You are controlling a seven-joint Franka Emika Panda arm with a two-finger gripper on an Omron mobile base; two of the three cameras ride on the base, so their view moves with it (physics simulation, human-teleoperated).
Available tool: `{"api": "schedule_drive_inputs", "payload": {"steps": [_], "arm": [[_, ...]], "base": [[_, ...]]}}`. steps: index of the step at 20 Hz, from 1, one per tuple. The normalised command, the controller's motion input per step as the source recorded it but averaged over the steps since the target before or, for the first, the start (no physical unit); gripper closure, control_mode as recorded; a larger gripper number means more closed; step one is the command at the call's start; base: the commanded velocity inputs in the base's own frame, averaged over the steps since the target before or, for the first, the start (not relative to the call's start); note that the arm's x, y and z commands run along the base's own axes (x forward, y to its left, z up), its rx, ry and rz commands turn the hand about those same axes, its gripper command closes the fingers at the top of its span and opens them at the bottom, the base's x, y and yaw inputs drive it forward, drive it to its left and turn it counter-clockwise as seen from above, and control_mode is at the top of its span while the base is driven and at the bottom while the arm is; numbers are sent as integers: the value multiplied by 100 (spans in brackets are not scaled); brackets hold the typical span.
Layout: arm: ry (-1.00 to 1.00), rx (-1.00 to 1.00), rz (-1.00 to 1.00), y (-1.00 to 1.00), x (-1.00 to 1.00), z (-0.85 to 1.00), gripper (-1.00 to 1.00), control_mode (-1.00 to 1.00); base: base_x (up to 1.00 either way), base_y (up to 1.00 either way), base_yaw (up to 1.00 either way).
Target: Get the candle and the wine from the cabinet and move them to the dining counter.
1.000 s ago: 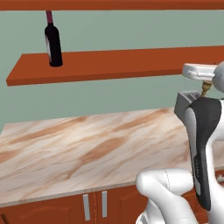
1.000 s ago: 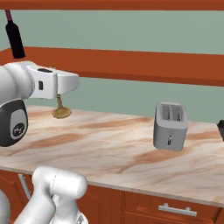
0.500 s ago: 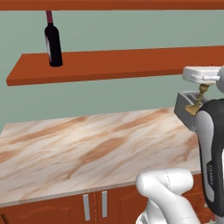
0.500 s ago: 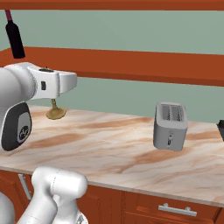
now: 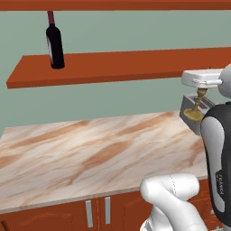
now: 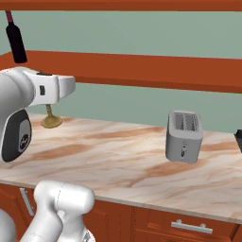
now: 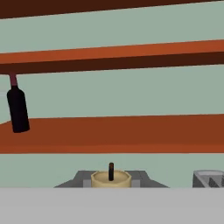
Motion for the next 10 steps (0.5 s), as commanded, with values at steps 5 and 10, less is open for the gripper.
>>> {"api": "schedule_drive_inputs", "payload": {"steps": [5, 10], "arm": [[0, 0, 1, 21, 0, 0, 100, -100], [0, 0, 0, 4, 0, 0, 100, 100]], "base": [[0, 0, 0], [0, 10, 2]]}}
